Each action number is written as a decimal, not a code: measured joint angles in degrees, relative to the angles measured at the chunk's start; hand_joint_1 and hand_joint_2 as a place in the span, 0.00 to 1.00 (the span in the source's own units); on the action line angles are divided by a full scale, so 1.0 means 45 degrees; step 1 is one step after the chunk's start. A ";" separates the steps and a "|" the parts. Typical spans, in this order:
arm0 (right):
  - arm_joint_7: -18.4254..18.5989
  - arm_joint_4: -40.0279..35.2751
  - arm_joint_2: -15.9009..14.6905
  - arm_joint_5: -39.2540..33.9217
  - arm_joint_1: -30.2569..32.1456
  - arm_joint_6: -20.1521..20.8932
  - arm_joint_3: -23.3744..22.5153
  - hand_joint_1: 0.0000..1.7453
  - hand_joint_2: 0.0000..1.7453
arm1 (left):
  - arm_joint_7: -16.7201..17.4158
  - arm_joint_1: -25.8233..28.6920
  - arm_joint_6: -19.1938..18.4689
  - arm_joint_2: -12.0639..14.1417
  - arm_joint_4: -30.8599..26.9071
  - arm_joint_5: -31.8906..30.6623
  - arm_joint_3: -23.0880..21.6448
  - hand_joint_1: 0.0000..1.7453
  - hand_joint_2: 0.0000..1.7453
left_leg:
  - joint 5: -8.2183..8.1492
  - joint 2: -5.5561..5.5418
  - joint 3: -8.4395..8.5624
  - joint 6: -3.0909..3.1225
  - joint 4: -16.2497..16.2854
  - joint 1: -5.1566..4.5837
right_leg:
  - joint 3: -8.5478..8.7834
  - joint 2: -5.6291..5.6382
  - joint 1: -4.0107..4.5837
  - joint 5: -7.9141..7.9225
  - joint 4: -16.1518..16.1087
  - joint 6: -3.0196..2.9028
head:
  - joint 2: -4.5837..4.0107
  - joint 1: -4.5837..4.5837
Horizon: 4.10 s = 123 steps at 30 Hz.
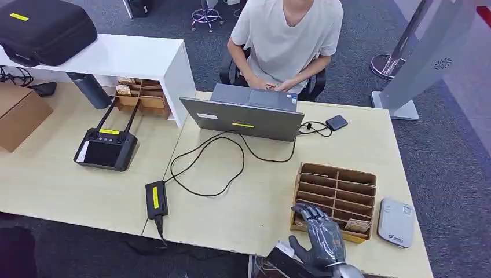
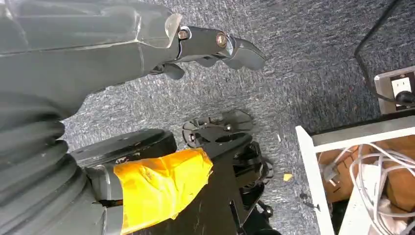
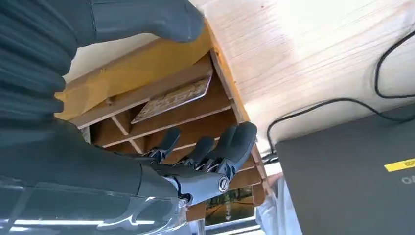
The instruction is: Pass the card to the sensor for recognition and then transmit it.
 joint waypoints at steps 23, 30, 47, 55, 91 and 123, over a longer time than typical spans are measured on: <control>0.0093 -0.0204 -0.0758 0.0293 0.0411 -0.0257 -0.0671 0.31 1.00 | -0.0150 0.0035 -0.0015 0.0000 0.0005 -0.0068 0.0325 0.00 1.00 | 0.0000 0.0002 0.0001 0.0000 0.0000 0.0001 | 0.0001 0.0001 0.0001 0.0000 0.0001 0.0000 | 0.0000 0.0000; 0.0088 -0.0204 -0.0768 0.0292 0.0416 -0.0262 -0.0671 0.31 1.00 | -0.0151 0.0037 -0.0020 0.0000 0.0005 -0.0092 0.0330 0.00 1.00 | 0.0000 0.0002 -0.0001 0.0000 0.0000 -0.0001 | 0.0001 0.0001 0.0000 0.0000 -0.0001 0.0000 | 0.0000 0.0000; 0.0034 -0.0253 -0.0768 0.0292 0.0434 -0.0316 -0.0675 0.25 1.00 | -0.0170 0.0043 -0.0277 0.0039 0.0005 -0.0325 0.0330 0.00 1.00 | 0.0000 0.0002 -0.0002 0.0000 0.0000 0.0000 | 0.0000 0.0001 0.0000 0.0000 0.0000 0.0000 | 0.0000 0.0000; 0.0025 -0.0258 -0.0768 0.0278 0.0453 -0.0393 -0.0675 0.25 1.00 | -0.0209 0.0084 -0.0355 0.0058 0.0005 -0.0189 0.0345 0.00 1.00 | 0.0000 0.0001 -0.0001 0.0000 0.0000 0.0000 | 0.0000 0.0001 0.0000 0.0000 -0.0001 0.0000 | 0.0000 0.0000; -0.0043 -0.0345 -0.0768 0.0016 0.0454 -0.0457 -0.0675 1.00 1.00 | -0.0413 0.0107 0.0136 0.0058 0.0068 -0.0529 0.0534 0.00 1.00 | 0.0000 0.0002 0.0001 0.0000 0.0000 0.0000 | 0.0000 0.0001 0.0001 0.0000 -0.0001 0.0000 | 0.0000 0.0000; -0.1107 -0.1627 -0.1676 0.0958 -0.5731 -0.0092 -0.3434 1.00 1.00 | -0.0403 0.0074 -0.0914 -0.0058 0.0627 -0.1059 0.0534 0.00 1.00 | 0.0020 0.0051 -0.0029 -0.0011 0.0006 -0.0002 | -0.0031 0.0043 -0.0004 0.0045 0.0007 -0.0008 | 0.0000 -0.0005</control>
